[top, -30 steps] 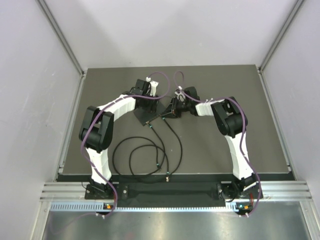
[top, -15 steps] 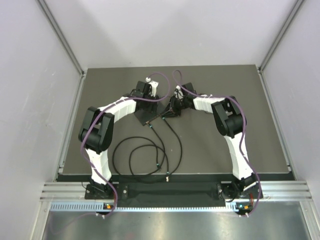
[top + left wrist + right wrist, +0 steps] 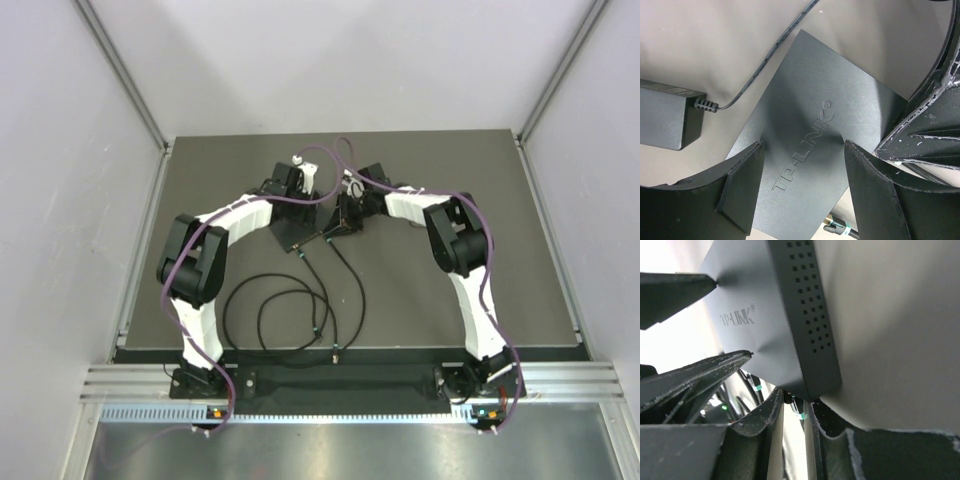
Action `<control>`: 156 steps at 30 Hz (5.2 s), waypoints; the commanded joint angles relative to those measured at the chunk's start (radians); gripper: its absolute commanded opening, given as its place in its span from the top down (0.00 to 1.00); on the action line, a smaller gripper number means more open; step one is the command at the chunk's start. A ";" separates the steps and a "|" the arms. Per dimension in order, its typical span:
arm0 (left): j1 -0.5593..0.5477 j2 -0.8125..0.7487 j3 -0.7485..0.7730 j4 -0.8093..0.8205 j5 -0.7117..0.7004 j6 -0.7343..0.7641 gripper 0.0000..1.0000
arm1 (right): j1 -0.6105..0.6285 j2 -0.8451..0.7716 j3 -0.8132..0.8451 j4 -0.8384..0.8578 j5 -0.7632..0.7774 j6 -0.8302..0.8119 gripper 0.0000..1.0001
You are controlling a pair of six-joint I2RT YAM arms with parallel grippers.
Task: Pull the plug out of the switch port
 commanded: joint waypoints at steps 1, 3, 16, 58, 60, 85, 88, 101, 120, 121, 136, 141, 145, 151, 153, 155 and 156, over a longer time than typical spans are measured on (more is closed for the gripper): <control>0.001 0.011 0.006 -0.089 0.056 -0.006 0.30 | -0.006 -0.022 -0.055 -0.077 0.045 -0.142 1.00; 0.001 -0.008 0.006 -0.098 0.055 -0.005 0.29 | -0.012 -0.021 -0.058 -0.080 0.037 -0.140 1.00; -0.020 -0.135 -0.038 -0.144 -0.005 0.038 0.27 | -0.055 -0.094 -0.140 -0.026 -0.097 -0.030 1.00; 0.063 -0.344 -0.114 -0.230 -0.013 -0.066 0.28 | -0.170 -0.358 -0.121 -0.352 0.965 -0.478 0.32; 0.066 -0.344 -0.104 -0.242 -0.016 -0.064 0.28 | -0.167 -0.382 -0.107 -0.372 0.969 -0.484 0.31; 0.179 -0.252 -0.106 -0.182 0.167 -0.092 0.33 | 0.111 -0.383 -0.338 0.391 0.058 0.137 0.46; 0.184 -0.248 -0.127 -0.167 0.168 -0.097 0.33 | 0.131 -0.325 -0.302 0.394 0.057 0.145 0.45; 0.186 -0.199 -0.129 -0.144 0.232 -0.123 0.36 | 0.161 -0.209 -0.305 0.455 0.047 0.183 0.58; 0.187 -0.118 -0.124 -0.151 0.220 -0.118 0.38 | 0.161 -0.091 -0.333 0.576 -0.012 0.206 0.55; 0.186 -0.117 -0.124 -0.151 0.219 -0.118 0.38 | 0.161 -0.087 -0.333 0.587 -0.019 0.222 0.55; 0.186 -0.092 -0.127 -0.151 0.225 -0.127 0.38 | 0.171 -0.036 -0.371 0.765 -0.057 0.413 0.62; 0.186 -0.086 -0.129 -0.154 0.228 -0.129 0.38 | 0.174 -0.011 -0.377 0.827 -0.069 0.472 0.63; 0.186 -0.080 -0.129 -0.159 0.234 -0.127 0.38 | 0.177 -0.048 -0.351 0.620 0.003 0.340 0.64; 0.186 -0.080 -0.129 -0.156 0.239 -0.135 0.39 | 0.175 -0.086 -0.341 0.458 0.095 0.214 0.60; 0.186 -0.092 -0.126 -0.151 0.239 -0.147 0.39 | 0.177 -0.091 -0.363 0.473 0.087 0.226 0.59; 0.186 -0.115 -0.121 -0.147 0.242 -0.159 0.38 | 0.175 -0.099 -0.383 0.516 0.087 0.243 0.55; 0.186 -0.124 -0.111 -0.147 0.242 -0.169 0.38 | 0.175 -0.105 -0.403 0.532 0.089 0.264 0.54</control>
